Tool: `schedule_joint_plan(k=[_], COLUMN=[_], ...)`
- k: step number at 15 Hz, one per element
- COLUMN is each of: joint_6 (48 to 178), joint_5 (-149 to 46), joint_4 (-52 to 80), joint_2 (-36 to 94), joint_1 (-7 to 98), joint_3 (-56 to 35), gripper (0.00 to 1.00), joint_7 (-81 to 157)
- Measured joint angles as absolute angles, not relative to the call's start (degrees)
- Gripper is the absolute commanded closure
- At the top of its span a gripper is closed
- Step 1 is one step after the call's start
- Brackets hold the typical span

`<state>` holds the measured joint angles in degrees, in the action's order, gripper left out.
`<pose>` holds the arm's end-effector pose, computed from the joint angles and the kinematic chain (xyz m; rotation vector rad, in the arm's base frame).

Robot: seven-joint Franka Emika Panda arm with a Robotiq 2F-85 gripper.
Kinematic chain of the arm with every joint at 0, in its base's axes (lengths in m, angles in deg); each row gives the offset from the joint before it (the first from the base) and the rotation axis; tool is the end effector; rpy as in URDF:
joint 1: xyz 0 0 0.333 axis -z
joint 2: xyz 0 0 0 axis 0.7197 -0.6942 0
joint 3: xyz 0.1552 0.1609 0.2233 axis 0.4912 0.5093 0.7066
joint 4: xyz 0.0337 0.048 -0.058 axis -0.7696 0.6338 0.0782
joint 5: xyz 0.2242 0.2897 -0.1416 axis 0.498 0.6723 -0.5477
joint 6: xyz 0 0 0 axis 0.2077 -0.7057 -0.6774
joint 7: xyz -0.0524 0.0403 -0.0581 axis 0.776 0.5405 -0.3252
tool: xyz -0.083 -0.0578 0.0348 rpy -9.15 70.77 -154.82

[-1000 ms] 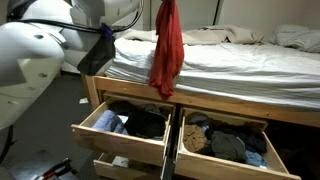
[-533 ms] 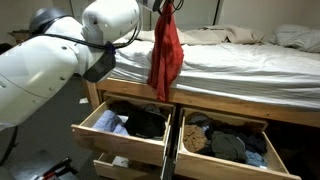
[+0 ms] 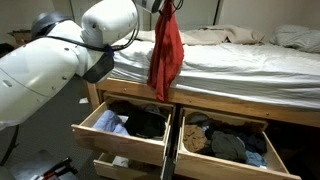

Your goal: Pick up the orange piece of clothing from the top right drawer and set it on the bed

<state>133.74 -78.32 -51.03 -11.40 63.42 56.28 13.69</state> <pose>0.7642 -0.0260 0.7195 -1.8075 0.5268 -1.4575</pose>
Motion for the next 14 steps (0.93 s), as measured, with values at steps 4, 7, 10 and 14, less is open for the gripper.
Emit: schedule_joint_plan(k=[4, 7, 10, 14], joint_6=[125.4, 124.1, 124.0, 123.4], joint_5=[-78.3, -78.3, -78.3, -78.3], joint_4=[-51.0, -51.0, -51.0, -51.1], joint_2=[-12.1, -12.8, -12.7, -12.6], joint_1=[63.4, 63.4, 63.4, 63.5], joint_3=[51.4, 49.6, 49.5, 49.5], gripper=[0.92, 0.90, 0.90, 0.57], joint_7=[8.7, 6.8, 6.8, 6.2])
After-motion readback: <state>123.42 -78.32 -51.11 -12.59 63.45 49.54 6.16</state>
